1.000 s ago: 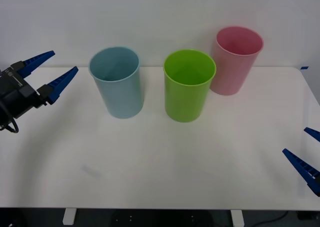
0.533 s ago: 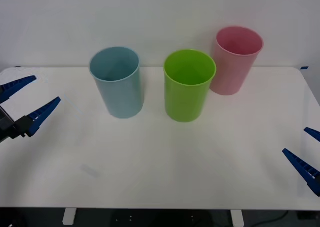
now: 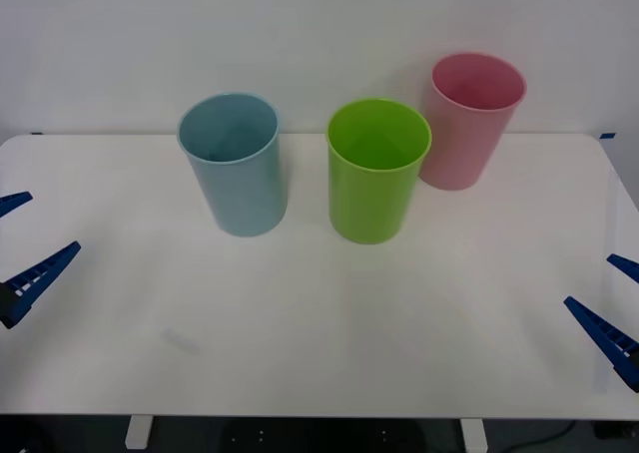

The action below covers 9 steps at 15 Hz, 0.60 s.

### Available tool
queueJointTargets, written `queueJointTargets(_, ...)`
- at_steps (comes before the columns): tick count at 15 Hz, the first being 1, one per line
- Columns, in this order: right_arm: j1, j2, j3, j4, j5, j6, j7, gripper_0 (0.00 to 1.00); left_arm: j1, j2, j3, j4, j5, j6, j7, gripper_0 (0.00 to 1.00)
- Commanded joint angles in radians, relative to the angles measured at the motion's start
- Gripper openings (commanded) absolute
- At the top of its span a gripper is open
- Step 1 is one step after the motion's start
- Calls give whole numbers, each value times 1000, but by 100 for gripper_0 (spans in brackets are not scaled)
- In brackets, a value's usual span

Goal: Grasp the object on the table and drop it into the matching bin: aluminum can to the light blue bin, PET bottle to the pink bin.

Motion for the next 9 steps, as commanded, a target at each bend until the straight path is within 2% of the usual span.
queueJointTargets(1,0,0,0,0,0,0,0,100,44,-1,10,-1,32,-5,-2,100)
queueJointTargets(9,0,0,0,0,0,0,0,100,87,-1,7,1,55,-8,4,100)
